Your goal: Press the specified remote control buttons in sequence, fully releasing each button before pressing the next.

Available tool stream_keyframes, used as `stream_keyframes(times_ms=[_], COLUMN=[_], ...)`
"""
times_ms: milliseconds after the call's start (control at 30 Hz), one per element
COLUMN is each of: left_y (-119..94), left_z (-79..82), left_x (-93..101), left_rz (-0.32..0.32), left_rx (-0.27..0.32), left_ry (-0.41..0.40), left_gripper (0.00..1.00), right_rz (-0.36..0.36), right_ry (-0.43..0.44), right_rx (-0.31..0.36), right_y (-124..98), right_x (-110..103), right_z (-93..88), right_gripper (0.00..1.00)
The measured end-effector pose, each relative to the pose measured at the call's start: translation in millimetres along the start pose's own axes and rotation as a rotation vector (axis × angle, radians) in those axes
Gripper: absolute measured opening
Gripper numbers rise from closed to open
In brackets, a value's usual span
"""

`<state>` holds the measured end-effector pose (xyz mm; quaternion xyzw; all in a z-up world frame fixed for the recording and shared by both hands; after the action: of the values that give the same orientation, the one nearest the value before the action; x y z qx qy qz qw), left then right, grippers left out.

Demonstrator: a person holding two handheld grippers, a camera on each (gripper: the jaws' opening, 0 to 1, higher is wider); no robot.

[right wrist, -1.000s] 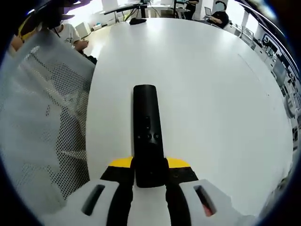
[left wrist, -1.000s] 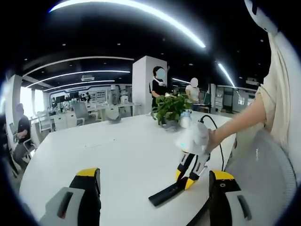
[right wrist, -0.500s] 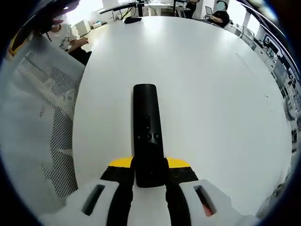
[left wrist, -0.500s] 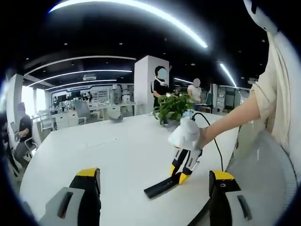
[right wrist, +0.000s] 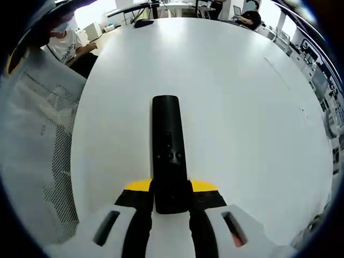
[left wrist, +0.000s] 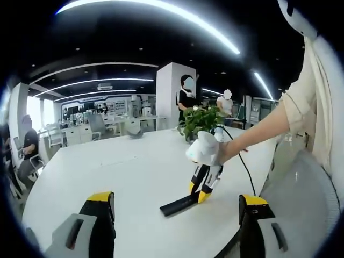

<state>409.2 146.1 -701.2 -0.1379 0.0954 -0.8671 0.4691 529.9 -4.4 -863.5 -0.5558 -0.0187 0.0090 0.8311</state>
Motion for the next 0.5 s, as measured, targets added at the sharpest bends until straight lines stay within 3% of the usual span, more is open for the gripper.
stream_keyframes(times_ms=[500], left_y=[-0.2], left_z=[-4.7], left_x=[-6.9], left_rz=[-0.002], left_rx=[-0.013], left_ry=[-0.007], left_gripper=[1.0], right_rz=[-0.007], right_ry=[-0.027], right_rx=[-0.019], right_y=[1.2], right_x=[27.3], right_z=[-0.4], right_gripper=[0.24])
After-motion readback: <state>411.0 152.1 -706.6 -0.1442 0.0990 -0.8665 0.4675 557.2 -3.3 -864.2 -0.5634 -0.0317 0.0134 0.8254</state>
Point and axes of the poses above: the point that each gripper's makers call its tool centre point, and the gripper's own axes: y roughly forward along the fingers, x roughly to its right, z roughly out of its top, the point moved 2 cm from there along -y, roughly backward along the fingers, and after that the axes turned 8 degrees about -y, right-handed, at the moved point
